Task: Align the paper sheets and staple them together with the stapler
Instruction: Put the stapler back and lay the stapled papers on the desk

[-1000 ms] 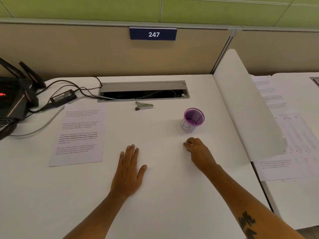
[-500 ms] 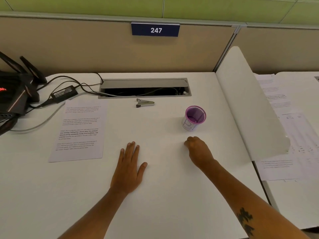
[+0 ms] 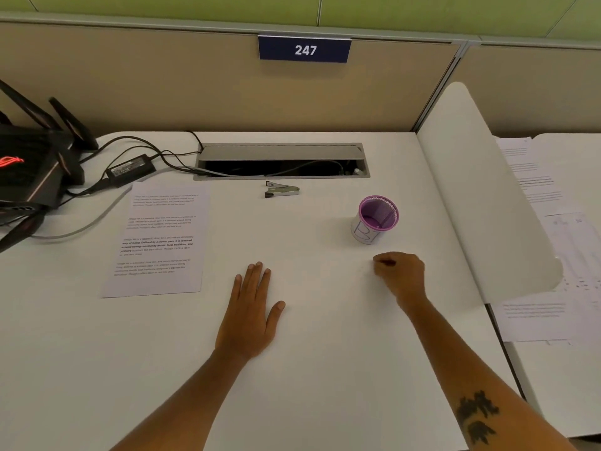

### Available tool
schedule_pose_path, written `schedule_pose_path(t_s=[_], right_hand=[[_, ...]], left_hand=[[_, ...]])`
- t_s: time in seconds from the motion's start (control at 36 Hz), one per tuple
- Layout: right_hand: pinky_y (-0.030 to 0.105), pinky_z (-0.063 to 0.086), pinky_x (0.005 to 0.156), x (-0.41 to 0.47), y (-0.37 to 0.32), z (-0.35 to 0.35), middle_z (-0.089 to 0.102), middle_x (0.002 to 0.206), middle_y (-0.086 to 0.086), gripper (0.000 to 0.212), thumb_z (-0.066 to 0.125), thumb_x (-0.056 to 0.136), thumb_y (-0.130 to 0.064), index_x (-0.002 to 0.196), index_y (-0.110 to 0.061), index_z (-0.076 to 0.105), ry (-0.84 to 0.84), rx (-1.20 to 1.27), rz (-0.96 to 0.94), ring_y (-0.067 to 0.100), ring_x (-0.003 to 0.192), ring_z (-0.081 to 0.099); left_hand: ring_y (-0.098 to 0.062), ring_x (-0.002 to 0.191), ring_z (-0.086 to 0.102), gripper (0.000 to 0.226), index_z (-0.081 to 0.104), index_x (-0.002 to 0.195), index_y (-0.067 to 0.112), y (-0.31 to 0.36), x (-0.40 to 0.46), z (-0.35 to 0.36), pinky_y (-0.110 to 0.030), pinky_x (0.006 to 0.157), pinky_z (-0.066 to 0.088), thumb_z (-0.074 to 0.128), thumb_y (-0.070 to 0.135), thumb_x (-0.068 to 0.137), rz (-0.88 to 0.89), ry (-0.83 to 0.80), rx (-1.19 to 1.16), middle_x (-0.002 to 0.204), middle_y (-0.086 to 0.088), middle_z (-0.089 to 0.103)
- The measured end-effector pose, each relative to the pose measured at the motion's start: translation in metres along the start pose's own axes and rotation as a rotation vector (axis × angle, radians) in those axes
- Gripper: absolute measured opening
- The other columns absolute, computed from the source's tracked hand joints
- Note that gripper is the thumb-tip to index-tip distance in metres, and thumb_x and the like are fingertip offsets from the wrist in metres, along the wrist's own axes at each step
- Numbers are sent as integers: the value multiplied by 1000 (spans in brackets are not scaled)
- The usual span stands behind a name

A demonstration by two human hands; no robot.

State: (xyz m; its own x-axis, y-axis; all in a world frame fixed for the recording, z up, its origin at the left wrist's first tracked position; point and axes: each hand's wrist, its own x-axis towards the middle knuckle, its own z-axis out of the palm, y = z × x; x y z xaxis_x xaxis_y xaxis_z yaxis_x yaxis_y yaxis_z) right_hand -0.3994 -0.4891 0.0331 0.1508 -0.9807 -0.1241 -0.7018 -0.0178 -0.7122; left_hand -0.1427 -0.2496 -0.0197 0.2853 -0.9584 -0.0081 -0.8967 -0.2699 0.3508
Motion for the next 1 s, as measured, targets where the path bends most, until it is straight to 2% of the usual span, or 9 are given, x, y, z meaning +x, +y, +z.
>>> schedule_pose_path(t_s=[0.11,0.19,0.31,0.44,0.56,0.72,0.83,0.92,1.0], right_hand=[[38,63,89,2,5,-15,78,98,19,17,81,77,10,87,-4,80,-74,671,466,29,84,74],[28,65,75,5,-4,-29,72,107,24,13,74,84,12,96,6,74,-122,956,617,27,86,73],[24,64,71,6,-22,-50,71,101,20,12,67,91,11,103,10,69,-171,1132,620,26,91,73],[24,63,74,22,-57,-72,76,90,16,10,65,91,12,99,8,70,-201,1137,484,21,83,75],[26,63,75,42,-89,-80,76,94,18,15,73,85,13,99,8,73,-157,992,374,25,86,75],[35,66,76,64,-108,-73,79,90,10,20,84,77,4,94,-7,82,33,347,97,28,82,78],[43,65,86,75,-108,-65,81,94,11,17,82,82,0,97,-6,83,34,21,-80,26,86,77],[43,62,93,75,-111,-63,81,99,14,15,78,87,-2,101,-4,83,35,-167,-184,27,91,76],[37,63,84,74,-111,-61,81,92,11,10,83,83,-6,93,-6,84,81,-239,-246,22,80,75]], left_hand=[[-22,167,0,74,17,168,11,1,0,-1,-51,135,12,28,55,109,2,-2,1,179,-8,9],[-23,167,1,74,18,168,11,1,0,-2,-52,134,13,28,54,110,3,0,1,179,-9,10],[-23,167,0,74,18,168,11,1,0,-2,-51,135,12,26,55,110,-1,-6,5,179,-9,9],[-23,167,1,73,20,168,11,1,0,-2,-52,134,13,31,53,110,0,1,-11,178,-9,11],[-22,167,1,72,20,168,12,0,0,-2,-52,134,14,30,54,110,0,3,-18,178,-8,11],[-22,167,1,73,20,168,12,1,-1,-3,-51,135,13,28,55,109,0,8,-25,179,-7,11],[-20,167,-1,73,19,168,13,1,1,-4,-51,135,12,29,54,109,-6,3,-37,179,-7,10],[-20,167,-1,72,19,168,13,1,0,-4,-50,135,11,29,53,109,-6,3,-38,179,-7,10],[-20,166,-1,72,18,168,14,2,1,-4,-50,135,11,28,54,109,-8,-2,-30,179,-7,9]])
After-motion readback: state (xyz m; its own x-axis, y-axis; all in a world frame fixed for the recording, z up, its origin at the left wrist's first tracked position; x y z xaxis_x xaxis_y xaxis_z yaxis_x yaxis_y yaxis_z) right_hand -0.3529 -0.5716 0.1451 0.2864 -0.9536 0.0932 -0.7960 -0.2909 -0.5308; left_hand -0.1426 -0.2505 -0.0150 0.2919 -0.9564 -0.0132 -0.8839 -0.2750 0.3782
